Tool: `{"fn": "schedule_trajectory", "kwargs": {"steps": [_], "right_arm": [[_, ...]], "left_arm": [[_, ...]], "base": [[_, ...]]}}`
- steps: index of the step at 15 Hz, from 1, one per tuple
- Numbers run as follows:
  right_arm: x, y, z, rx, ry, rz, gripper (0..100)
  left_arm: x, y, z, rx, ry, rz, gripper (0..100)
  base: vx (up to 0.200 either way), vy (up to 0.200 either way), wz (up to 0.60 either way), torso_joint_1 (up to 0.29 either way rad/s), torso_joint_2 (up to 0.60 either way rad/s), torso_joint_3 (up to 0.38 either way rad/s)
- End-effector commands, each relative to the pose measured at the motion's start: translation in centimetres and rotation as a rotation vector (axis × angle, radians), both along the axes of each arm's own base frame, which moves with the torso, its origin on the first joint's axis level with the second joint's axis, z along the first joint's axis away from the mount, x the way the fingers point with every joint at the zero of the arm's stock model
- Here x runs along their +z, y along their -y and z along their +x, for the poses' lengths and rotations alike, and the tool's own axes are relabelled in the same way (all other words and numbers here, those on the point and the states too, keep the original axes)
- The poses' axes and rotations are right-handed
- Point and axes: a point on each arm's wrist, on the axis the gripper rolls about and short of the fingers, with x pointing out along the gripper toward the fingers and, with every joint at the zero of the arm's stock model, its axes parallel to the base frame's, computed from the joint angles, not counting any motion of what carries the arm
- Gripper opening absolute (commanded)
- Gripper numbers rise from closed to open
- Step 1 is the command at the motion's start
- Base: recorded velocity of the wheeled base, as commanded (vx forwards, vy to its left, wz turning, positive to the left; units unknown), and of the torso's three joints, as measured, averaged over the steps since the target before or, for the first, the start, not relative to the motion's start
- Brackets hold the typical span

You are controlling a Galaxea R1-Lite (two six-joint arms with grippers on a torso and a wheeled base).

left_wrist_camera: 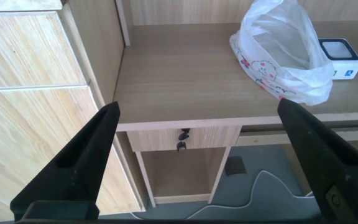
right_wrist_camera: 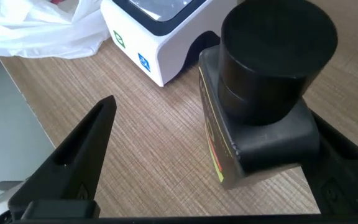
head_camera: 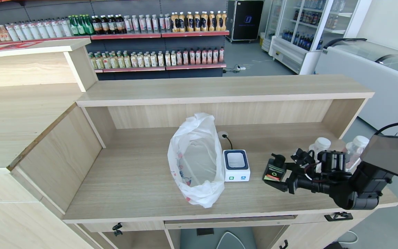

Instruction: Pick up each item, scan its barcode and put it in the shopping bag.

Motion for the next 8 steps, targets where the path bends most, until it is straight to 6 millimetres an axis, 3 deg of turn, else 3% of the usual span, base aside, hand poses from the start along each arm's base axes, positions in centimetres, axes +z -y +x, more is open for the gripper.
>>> {"fn": "schedule_trajectory", "kwargs": {"steps": [1,2,5,8], "right_arm": [[0.0,-0.1,0.0,0.003,-0.001,-0.001,100],[0.0,-0.1,-0.1,0.002,-0.001,-0.001,0],[0.3,0.0,-0.4,-0.005,0.001,-0.007,0],[2.1,0.8,-2.0,-0.056,0.038,-0.063,0]], "left_arm": [[0.0,0.0,0.0,0.0,-0.001,0.0,100],[0.0,0.0,0.0,0.0,-0.001,0.0,100],[0.0,0.0,0.0,0.0,-0.001,0.0,100],[0.0,0.0,0.0,0.0,-0.001,0.0,100]], "base": [[0.0,0.0,0.0,0.0,0.0,0.0],[0.0,0.0,0.0,0.0,0.0,0.0],[0.0,0.0,0.0,0.0,0.0,0.0],[0.0,0.0,0.0,0.0,0.0,0.0]]}}
